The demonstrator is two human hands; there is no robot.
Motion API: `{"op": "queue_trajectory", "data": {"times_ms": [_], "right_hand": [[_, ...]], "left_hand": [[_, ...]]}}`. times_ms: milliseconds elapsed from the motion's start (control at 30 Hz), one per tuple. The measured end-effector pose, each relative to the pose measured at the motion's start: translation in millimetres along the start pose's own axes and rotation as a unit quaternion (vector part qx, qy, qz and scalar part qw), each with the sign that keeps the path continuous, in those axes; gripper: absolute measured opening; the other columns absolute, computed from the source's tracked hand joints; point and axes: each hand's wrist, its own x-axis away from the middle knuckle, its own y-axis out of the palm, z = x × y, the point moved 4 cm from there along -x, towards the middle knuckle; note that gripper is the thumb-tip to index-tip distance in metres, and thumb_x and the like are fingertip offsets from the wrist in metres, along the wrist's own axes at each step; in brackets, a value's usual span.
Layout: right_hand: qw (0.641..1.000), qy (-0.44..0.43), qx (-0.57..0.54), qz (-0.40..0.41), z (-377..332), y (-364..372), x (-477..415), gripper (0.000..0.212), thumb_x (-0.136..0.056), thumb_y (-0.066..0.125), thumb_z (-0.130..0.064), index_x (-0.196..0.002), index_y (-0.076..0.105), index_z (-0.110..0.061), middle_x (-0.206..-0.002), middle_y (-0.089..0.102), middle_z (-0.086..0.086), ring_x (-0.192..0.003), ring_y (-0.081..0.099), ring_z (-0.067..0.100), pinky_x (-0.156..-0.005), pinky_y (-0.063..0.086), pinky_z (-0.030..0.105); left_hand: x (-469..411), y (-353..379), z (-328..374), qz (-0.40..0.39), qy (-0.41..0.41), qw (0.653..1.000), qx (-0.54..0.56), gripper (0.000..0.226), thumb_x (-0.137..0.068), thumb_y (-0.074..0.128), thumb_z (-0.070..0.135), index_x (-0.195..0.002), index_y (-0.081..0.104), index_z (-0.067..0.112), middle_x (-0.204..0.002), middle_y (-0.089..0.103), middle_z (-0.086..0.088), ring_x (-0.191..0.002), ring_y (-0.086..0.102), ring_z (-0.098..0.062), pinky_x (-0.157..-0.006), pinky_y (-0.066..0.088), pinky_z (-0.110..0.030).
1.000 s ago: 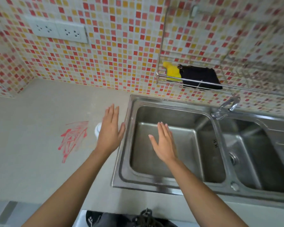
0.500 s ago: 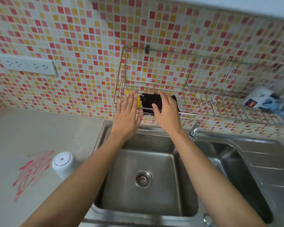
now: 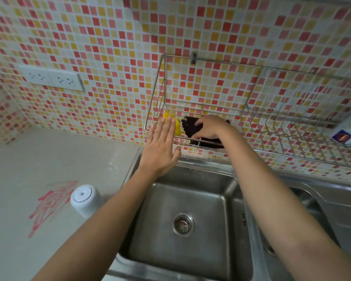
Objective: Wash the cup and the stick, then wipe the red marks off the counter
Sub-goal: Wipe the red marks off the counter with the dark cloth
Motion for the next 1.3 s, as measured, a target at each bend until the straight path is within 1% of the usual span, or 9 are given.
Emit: {"op": "queue_trajectory", "data": {"times_ms": [200, 333, 467, 633, 733, 867, 1000, 1167, 1300], "right_hand": [[1.0, -0.02, 0.0, 0.017, 1.0, -3.6, 8.7, 0.049, -0.091, 0.062, -0.024, -0.138, 0.053, -0.018, -0.144, 0.05, 0.007, -0.125, 0.05, 0.028, -0.098, 0.043, 0.035], [0.995, 0.008, 0.04, 0.095, -2.5, 3.5, 8.7, 0.038, -0.089, 0.059, -0.009, -0.126, 0.061, -0.018, -0.116, 0.064, 0.006, -0.099, 0.061, 0.026, -0.069, 0.044, 0.03], [0.978, 0.048, 0.042, 0.198, 2.8, 0.8, 16.8, 0.03, -0.089, 0.054, -0.005, -0.111, 0.064, -0.022, -0.101, 0.063, 0.005, -0.089, 0.061, 0.027, -0.065, 0.047, 0.032], [0.896, -0.025, -0.065, 0.439, -18.8, -18.4, 72.7, 0.032, -0.091, 0.054, -0.007, -0.121, 0.065, -0.011, -0.116, 0.06, 0.01, -0.102, 0.057, 0.028, -0.076, 0.051, 0.034], [0.865, -0.061, -0.116, 0.484, -51.4, -26.3, 105.4, 0.029, -0.088, 0.053, -0.008, -0.113, 0.07, -0.009, -0.108, 0.062, 0.01, -0.093, 0.056, 0.025, -0.07, 0.039, 0.025], [0.892, -0.107, -0.131, 0.419, -106.2, 26.6, 125.1, 0.024, -0.086, 0.054, -0.011, -0.102, 0.071, -0.014, -0.097, 0.061, 0.004, -0.084, 0.052, 0.02, -0.064, 0.044, 0.029], [0.956, -0.072, -0.151, 0.243, -156.1, 149.2, 116.9, 0.022, -0.083, 0.054, -0.015, -0.096, 0.071, -0.022, -0.094, 0.058, -0.004, -0.089, 0.056, 0.02, -0.071, 0.051, 0.036], [0.981, -0.019, -0.173, 0.08, -226.7, 279.6, 123.4, 0.027, -0.088, 0.053, -0.025, -0.11, 0.067, -0.027, -0.108, 0.055, -0.005, -0.096, 0.058, 0.021, -0.077, 0.049, 0.034], [0.987, -0.033, -0.147, 0.048, -277.1, 343.9, 139.0, 0.042, -0.092, 0.046, -0.047, -0.122, 0.064, -0.023, -0.115, 0.06, -0.001, -0.1, 0.059, 0.023, -0.076, 0.055, 0.039]], "left_hand": [[0.5, -2.6, 0.8, -0.012, -0.004, 1.0, 0.002, 0.073, -0.099, 0.025, 0.049, -0.154, -0.006, 0.014, -0.163, -0.007, -0.005, -0.147, -0.016, -0.017, -0.118, -0.016, -0.038], [0.8, -3.6, -1.0, -0.024, 0.002, 1.0, 0.003, 0.072, -0.099, 0.024, 0.05, -0.154, -0.005, 0.014, -0.163, -0.004, -0.004, -0.15, -0.01, -0.02, -0.118, -0.016, -0.038], [10.6, -11.9, -4.0, -0.03, 0.02, 0.999, 0.024, 0.073, -0.099, 0.026, 0.051, -0.154, -0.005, 0.014, -0.163, -0.005, -0.005, -0.15, -0.012, -0.019, -0.119, -0.014, -0.036], [68.3, -14.5, -40.7, -0.004, -0.002, 0.991, 0.134, 0.075, -0.1, 0.04, 0.044, -0.155, -0.005, 0.021, -0.162, -0.016, 0.005, -0.146, -0.023, -0.012, -0.12, -0.004, -0.032], [112.4, -6.3, -90.5, 0.016, -0.059, 0.989, 0.131, 0.075, -0.099, 0.042, 0.046, -0.155, 0.0, 0.022, -0.163, -0.01, 0.003, -0.149, -0.017, -0.016, -0.118, -0.007, -0.034], [161.0, 8.1, -161.9, 0.005, -0.183, 0.97, 0.158, 0.087, -0.09, 0.044, 0.065, -0.155, 0.006, 0.021, -0.164, -0.002, -0.001, -0.15, -0.008, -0.02, -0.121, 0.003, -0.042], [202.7, 26.5, -210.1, -0.005, -0.24, 0.93, 0.278, 0.093, -0.075, 0.074, 0.053, -0.144, 0.029, 0.011, -0.151, 0.026, -0.008, -0.14, 0.031, -0.025, -0.109, 0.029, -0.032], [229.5, 61.4, -246.6, -0.084, -0.216, 0.893, 0.386, 0.092, -0.054, 0.089, 0.048, -0.129, 0.042, 0.021, -0.123, 0.046, 0.002, -0.114, 0.045, -0.009, -0.098, 0.035, -0.02], [224.9, 79.4, -257.3, -0.126, -0.178, 0.87, 0.442, 0.086, -0.059, 0.092, 0.032, -0.128, 0.04, 0.03, -0.119, 0.049, 0.016, -0.109, 0.047, 0.004, -0.089, 0.032, 0.0]]}}
